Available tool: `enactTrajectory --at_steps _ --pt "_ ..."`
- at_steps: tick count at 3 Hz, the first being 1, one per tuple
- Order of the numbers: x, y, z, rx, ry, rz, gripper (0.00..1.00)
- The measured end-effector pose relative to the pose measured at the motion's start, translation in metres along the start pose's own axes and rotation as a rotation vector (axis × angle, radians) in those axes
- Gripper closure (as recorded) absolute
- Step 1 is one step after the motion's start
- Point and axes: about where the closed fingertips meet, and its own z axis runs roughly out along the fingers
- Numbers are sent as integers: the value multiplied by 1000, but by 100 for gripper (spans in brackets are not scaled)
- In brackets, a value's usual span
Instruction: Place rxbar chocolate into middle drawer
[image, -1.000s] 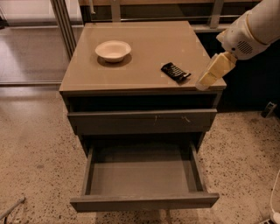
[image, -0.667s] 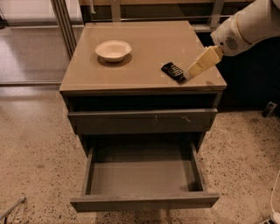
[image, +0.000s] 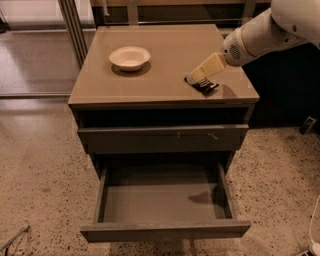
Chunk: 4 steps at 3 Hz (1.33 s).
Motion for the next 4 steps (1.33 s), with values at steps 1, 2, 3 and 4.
enactTrajectory --at_steps 1,2,3,4 --pt "-7 0 26 99 60 43 0" --pt "4 -4 39 141 112 68 0" --pt "4 -5 36 174 106 78 0" --pt "17 -11 43 209 70 111 0"
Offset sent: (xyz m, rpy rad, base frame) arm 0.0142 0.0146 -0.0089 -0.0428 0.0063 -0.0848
